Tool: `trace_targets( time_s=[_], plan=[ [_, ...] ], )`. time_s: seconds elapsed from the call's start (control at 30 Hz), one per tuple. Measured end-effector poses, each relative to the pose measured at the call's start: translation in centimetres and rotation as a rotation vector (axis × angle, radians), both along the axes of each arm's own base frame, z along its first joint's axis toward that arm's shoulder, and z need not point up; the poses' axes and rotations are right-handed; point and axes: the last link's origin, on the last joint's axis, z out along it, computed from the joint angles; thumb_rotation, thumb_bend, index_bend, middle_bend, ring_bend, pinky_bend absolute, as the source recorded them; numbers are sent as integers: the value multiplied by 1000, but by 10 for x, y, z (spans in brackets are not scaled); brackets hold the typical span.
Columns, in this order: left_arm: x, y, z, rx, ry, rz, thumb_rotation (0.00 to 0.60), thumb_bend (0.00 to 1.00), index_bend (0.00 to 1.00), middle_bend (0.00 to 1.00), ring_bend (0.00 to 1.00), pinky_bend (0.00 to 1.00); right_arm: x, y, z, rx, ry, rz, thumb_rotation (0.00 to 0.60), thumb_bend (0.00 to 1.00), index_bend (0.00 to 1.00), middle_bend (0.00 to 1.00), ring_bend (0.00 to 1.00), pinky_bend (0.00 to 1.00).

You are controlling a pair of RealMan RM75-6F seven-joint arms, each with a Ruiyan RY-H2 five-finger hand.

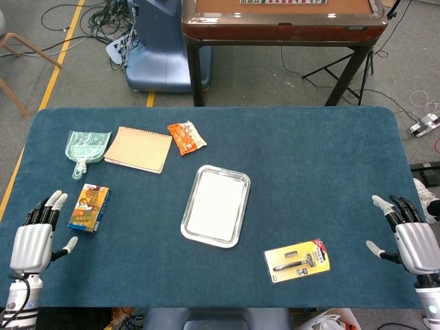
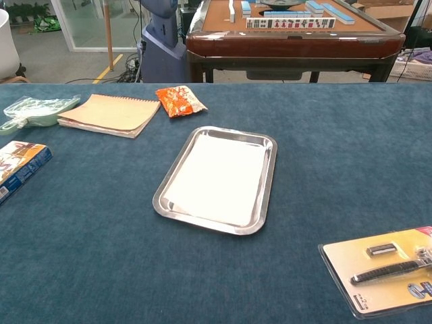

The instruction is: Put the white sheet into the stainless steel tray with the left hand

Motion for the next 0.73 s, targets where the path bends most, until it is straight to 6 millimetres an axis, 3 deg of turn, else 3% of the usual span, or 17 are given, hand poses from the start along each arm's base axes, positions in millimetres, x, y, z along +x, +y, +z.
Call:
trace_targets(
  time_s=[0.37,0.73],
  plan=[
    [4,-26,-2,4,44,-9,600,175,106,79,90,140,2,0,-3,13,8,-27,600,185,123,225,82,105],
    [2,-32,-2,-5,54,17,600,174,106,79,90,125,7,1,2,-22,23,11,600,185,122,225,82,106]
  ],
)
